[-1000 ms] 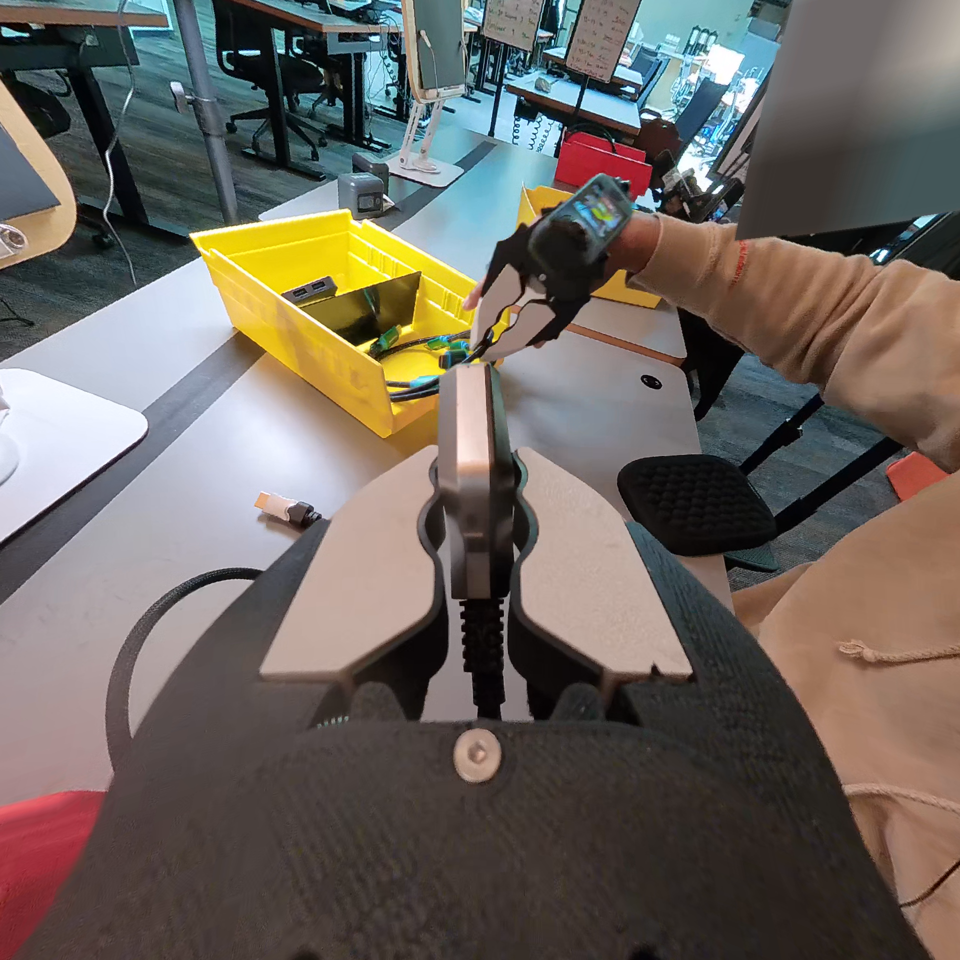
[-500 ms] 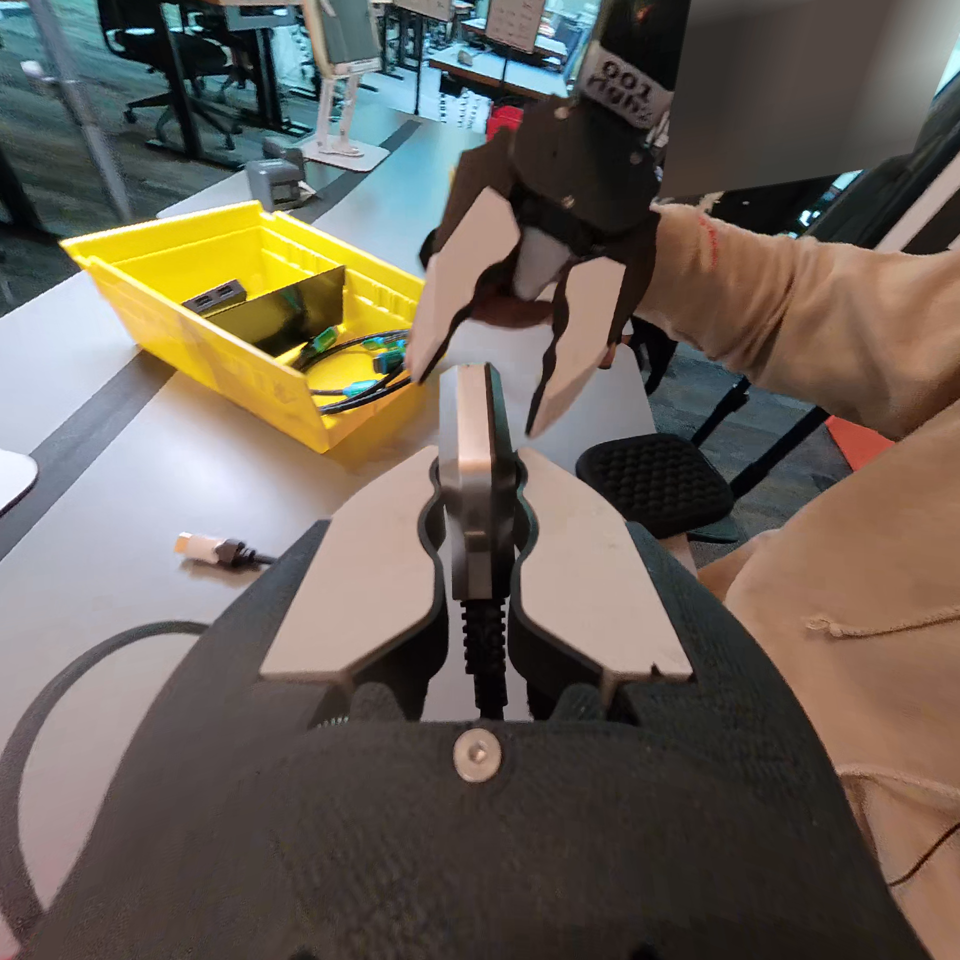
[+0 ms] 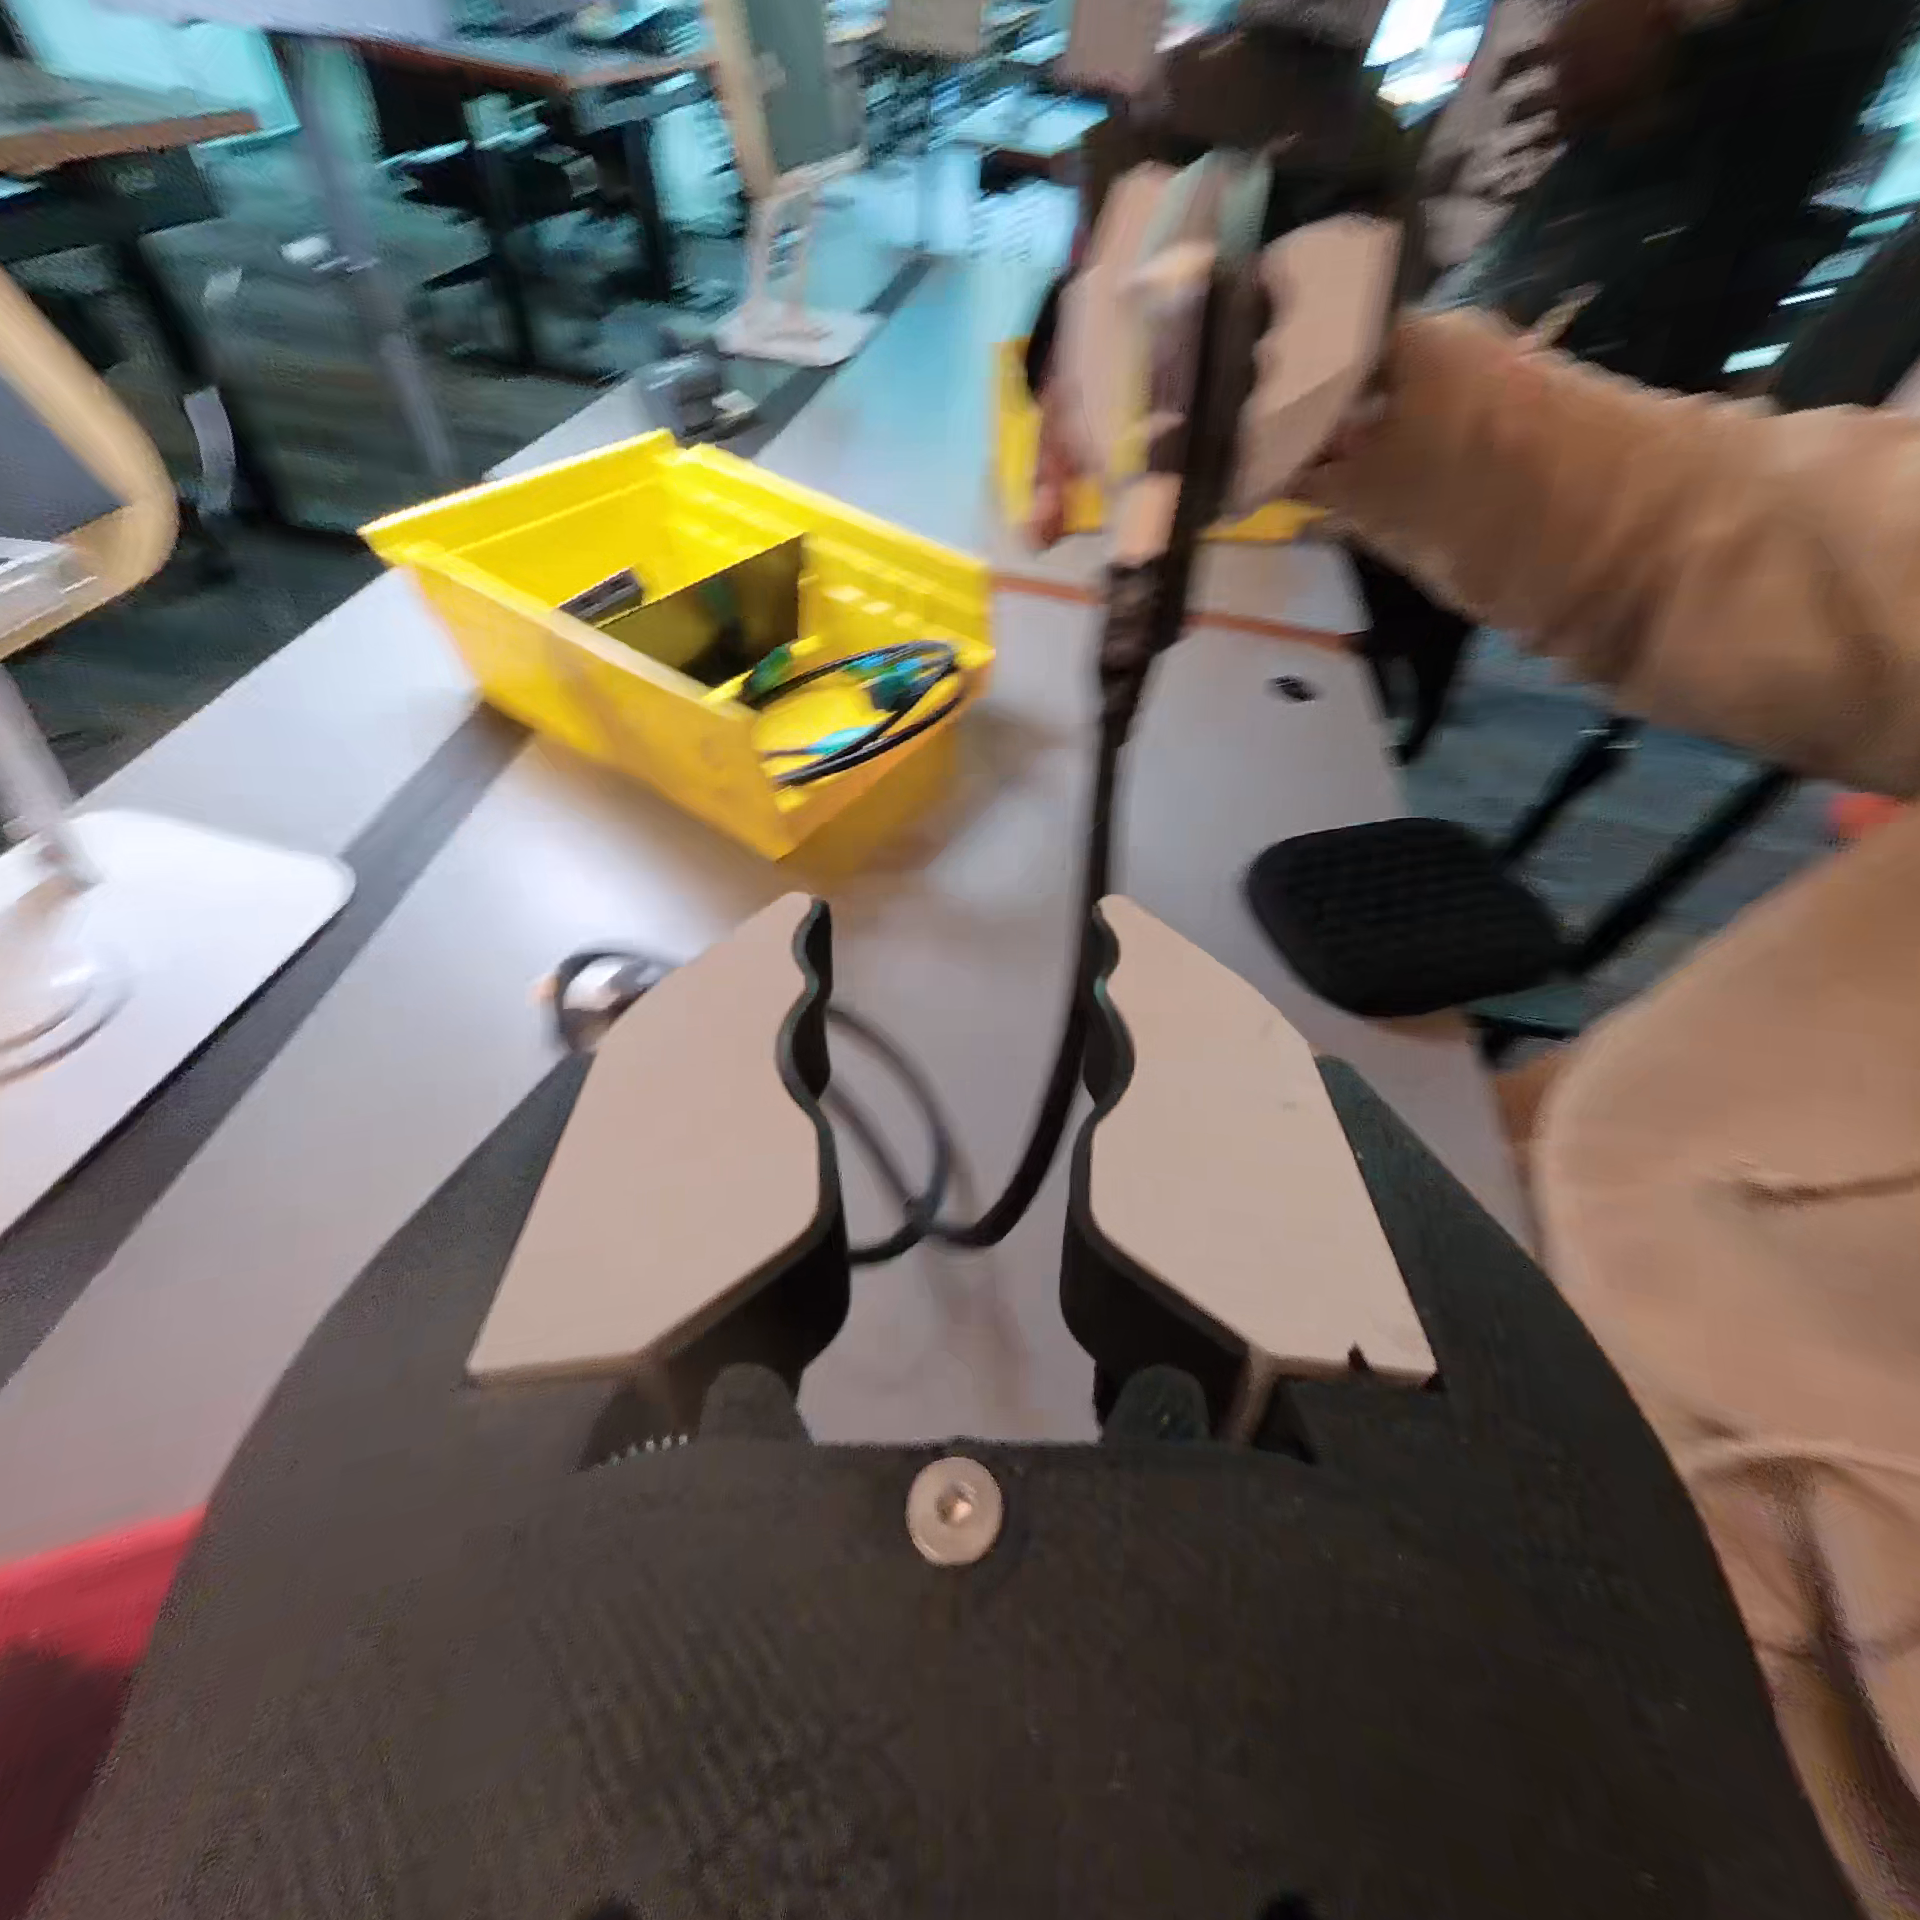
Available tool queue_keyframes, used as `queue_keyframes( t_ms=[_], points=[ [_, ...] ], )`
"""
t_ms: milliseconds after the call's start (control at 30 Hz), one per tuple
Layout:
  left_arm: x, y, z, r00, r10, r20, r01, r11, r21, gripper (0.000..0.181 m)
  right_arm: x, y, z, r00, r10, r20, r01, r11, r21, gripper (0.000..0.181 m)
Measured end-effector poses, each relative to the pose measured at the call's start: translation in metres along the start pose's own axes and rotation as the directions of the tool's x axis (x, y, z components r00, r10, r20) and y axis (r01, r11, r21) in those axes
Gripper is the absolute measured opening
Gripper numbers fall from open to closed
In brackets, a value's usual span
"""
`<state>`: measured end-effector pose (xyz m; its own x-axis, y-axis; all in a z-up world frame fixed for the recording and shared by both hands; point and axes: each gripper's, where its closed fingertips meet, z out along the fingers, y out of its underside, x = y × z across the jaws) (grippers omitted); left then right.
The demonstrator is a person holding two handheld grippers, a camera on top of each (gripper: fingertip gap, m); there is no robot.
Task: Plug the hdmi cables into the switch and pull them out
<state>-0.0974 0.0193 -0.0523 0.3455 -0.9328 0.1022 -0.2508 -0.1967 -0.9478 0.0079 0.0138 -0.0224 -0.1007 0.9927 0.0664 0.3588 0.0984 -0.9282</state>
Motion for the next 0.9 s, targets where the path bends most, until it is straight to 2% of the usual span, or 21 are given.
queue_keyframes(
  t_ms=[67,100,200,300,433,500,600,900],
  points=[
    [-0.030,0.018,0.006,0.990,-0.041,0.132,0.050,0.997,-0.063,0.046,-0.001,-0.002,-0.015,1.000,0.012,-0.012,-0.011,0.999,0.052,0.022],
    [-0.038,0.029,0.012,0.988,-0.078,0.135,0.090,0.992,-0.085,0.049,-0.003,-0.002,-0.021,1.000,0.014,-0.018,-0.013,0.997,0.079,0.022],
    [-0.043,0.065,0.041,0.961,-0.278,-0.006,0.275,0.952,-0.133,0.060,-0.006,-0.002,-0.036,0.999,0.023,-0.047,-0.016,0.991,0.133,0.022],
    [-0.036,0.077,0.064,0.925,-0.344,-0.160,0.330,0.938,-0.111,0.060,-0.006,0.000,-0.051,0.996,0.038,-0.078,-0.023,0.983,0.184,0.021],
    [-0.037,0.091,0.076,0.939,-0.315,-0.138,0.294,0.943,-0.157,0.058,0.001,0.005,-0.071,0.988,0.053,-0.145,-0.018,0.973,0.229,0.021],
    [-0.040,0.092,0.076,0.947,-0.302,-0.110,0.283,0.945,-0.163,0.057,0.010,-0.001,-0.085,0.979,0.040,-0.200,0.009,0.971,0.240,0.021],
    [-0.045,0.088,0.074,0.942,-0.318,-0.105,0.304,0.944,-0.132,0.053,0.027,-0.030,-0.109,0.963,0.009,-0.268,0.061,0.965,0.254,0.021],
    [-0.050,0.087,0.069,0.944,-0.320,-0.085,0.310,0.944,-0.114,0.050,0.094,-0.152,-0.171,0.850,-0.094,-0.518,0.254,0.935,0.246,0.021]
  ],
)
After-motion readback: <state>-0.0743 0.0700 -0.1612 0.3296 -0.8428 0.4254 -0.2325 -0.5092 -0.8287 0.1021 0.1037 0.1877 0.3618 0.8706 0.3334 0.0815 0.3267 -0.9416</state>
